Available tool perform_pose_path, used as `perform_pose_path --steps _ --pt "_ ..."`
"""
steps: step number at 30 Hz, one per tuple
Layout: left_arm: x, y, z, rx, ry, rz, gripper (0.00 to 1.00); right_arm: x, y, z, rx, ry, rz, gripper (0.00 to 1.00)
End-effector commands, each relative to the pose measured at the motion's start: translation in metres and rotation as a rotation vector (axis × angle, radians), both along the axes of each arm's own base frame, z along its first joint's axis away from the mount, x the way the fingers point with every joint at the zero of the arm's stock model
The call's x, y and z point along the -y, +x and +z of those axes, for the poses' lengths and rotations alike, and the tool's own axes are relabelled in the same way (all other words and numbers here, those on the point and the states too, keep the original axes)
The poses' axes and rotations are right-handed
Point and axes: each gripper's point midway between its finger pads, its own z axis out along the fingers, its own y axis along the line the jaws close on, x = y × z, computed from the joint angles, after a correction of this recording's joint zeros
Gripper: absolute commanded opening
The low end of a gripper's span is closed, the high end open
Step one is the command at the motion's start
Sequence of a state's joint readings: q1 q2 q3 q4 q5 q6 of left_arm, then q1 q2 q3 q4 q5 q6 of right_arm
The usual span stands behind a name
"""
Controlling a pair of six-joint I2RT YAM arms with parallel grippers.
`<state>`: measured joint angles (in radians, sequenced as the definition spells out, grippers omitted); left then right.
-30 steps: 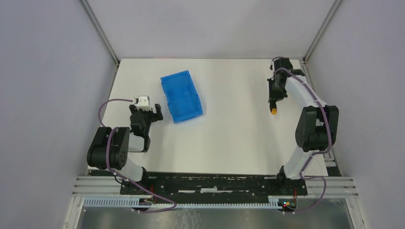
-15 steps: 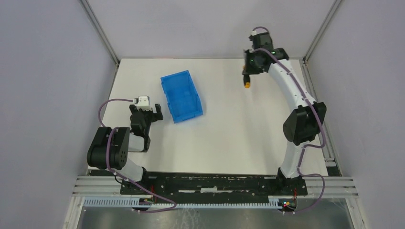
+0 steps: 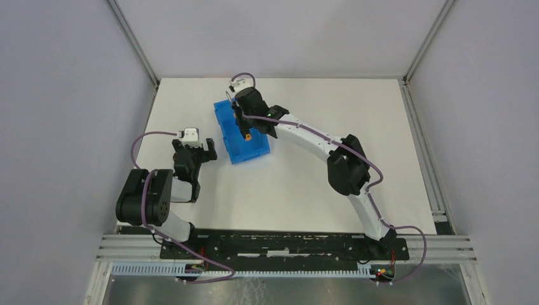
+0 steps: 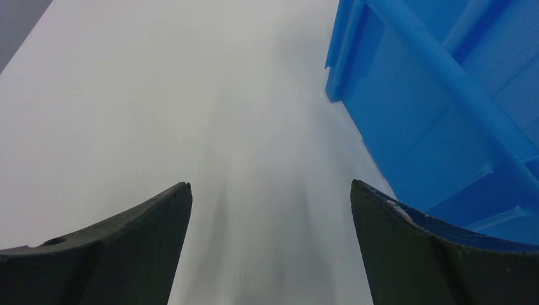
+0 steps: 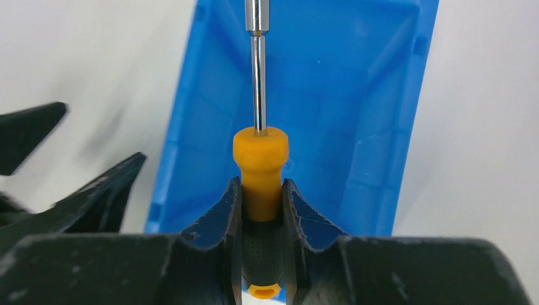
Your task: Put the screwdriver in the bin
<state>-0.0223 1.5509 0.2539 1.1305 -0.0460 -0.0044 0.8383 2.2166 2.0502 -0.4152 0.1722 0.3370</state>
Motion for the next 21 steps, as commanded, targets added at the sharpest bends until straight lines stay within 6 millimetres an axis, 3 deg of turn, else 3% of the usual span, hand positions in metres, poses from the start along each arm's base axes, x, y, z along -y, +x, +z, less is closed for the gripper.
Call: perform_pose_path --steps 1,5,7,11,13,16,18,21 --pt "0.0 0.002 0.012 0.043 -0.023 0.001 1.0 -0.01 0.017 -0.016 0.128 -0.089 -0.026 0.0" --pt "0.0 0.002 0.012 0.043 -0.023 0.001 1.0 -0.016 0.009 -0.068 0.082 -0.176 -0.012 0.0" --pt "0.0 0.002 0.012 0.043 -0.023 0.001 1.0 -0.015 0.008 -0.083 0.06 -0.198 -0.024 0.02" --pt "0.0 0.002 0.012 0.043 -0.023 0.001 1.0 -0.011 0.009 -0.104 0.041 -0.221 -0.053 0.21" --pt "0.0 0.002 0.012 0.043 -0.023 0.002 1.0 -0.016 0.009 -0.101 0.04 -0.212 -0.033 0.38" --pt "0.0 0.002 0.012 0.042 -0.023 0.001 1.0 -0.02 0.011 -0.072 0.075 -0.182 -0.038 0.45" --pt "0.0 0.002 0.012 0.042 -0.023 0.001 1.0 -0.021 0.012 -0.037 0.126 -0.141 -0.047 0.49" --pt "0.0 0.002 0.012 0.043 -0.023 0.001 1.0 -0.018 0.008 0.034 0.23 -0.062 -0.045 0.52"
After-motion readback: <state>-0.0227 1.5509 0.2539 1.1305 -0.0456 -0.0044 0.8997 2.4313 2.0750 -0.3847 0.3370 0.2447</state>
